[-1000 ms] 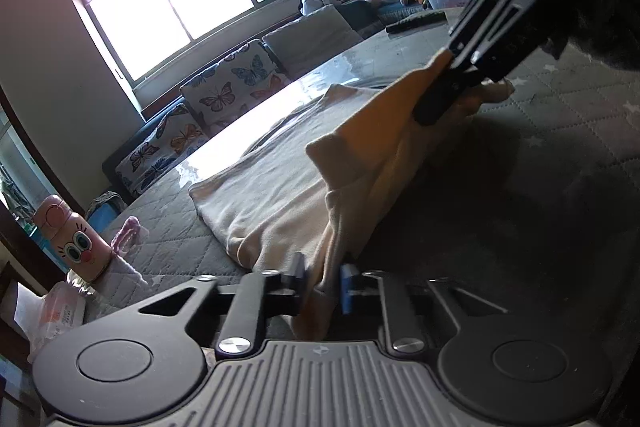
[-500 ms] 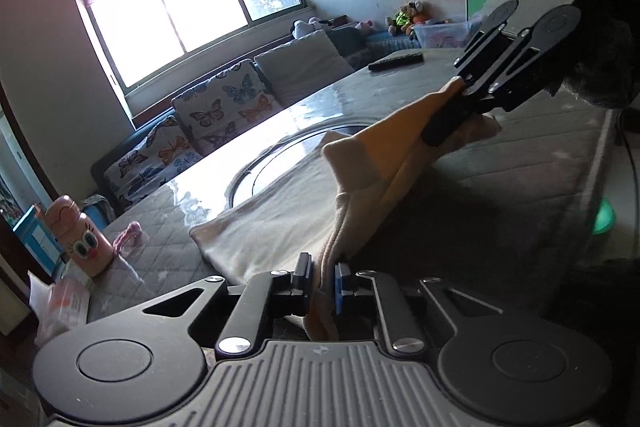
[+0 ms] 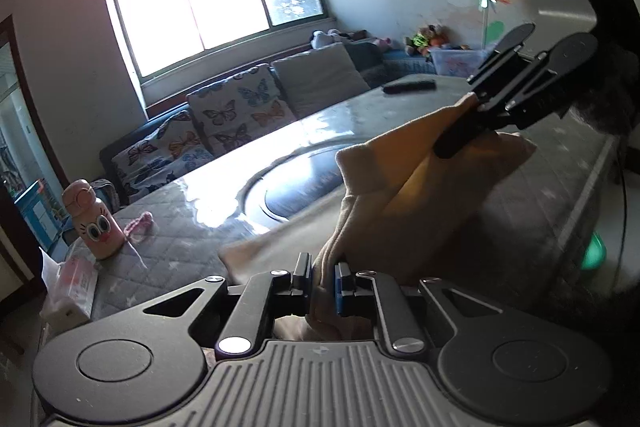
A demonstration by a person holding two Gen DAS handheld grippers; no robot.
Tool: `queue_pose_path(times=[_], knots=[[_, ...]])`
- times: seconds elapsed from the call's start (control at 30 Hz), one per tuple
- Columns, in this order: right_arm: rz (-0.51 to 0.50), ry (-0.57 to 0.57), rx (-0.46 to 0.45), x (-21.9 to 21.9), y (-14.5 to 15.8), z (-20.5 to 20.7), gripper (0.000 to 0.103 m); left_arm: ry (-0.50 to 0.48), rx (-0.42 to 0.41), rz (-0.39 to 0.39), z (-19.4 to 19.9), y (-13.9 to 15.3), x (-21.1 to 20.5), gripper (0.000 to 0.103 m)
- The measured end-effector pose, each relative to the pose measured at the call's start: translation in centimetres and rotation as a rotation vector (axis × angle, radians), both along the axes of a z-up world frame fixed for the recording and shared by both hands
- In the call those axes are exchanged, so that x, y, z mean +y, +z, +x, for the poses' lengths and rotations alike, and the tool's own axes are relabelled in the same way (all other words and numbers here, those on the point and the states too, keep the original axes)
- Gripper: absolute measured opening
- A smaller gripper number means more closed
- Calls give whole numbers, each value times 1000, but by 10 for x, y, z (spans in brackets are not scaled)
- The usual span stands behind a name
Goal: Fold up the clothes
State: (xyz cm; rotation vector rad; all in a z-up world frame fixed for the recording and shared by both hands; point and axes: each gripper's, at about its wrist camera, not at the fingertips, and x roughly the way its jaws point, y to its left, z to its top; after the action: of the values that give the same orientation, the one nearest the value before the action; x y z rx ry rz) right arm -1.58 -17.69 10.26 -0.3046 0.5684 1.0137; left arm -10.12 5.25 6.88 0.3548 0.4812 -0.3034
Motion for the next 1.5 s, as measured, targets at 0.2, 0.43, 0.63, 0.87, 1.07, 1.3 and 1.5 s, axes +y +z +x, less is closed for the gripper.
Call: queue_pose_path(times=[0.2, 0.43, 0.63, 0.87, 1.07, 1.3, 1.5], knots=[[-22, -31, 34, 25, 5, 67, 7, 49, 23, 2, 75, 4, 14, 11], [-107, -78, 89, 75, -32, 150, 7, 147, 142, -29, 163, -38, 36, 12], [-70, -224, 120, 81, -78, 177, 24, 203, 193, -49, 183, -71, 47, 18], [-8, -318, 165, 26, -76, 166, 34, 199, 179, -41, 179, -72, 48, 19], [-4, -423, 215, -6, -91, 169, 34, 196, 172, -16, 181, -73, 43, 16], [-6, -424, 198, 5, -106, 173, 16, 194, 153, 11, 181, -70, 38, 11], [-4, -481, 128, 3, -95, 161, 5, 185, 114, 3, 181, -59, 33, 10]])
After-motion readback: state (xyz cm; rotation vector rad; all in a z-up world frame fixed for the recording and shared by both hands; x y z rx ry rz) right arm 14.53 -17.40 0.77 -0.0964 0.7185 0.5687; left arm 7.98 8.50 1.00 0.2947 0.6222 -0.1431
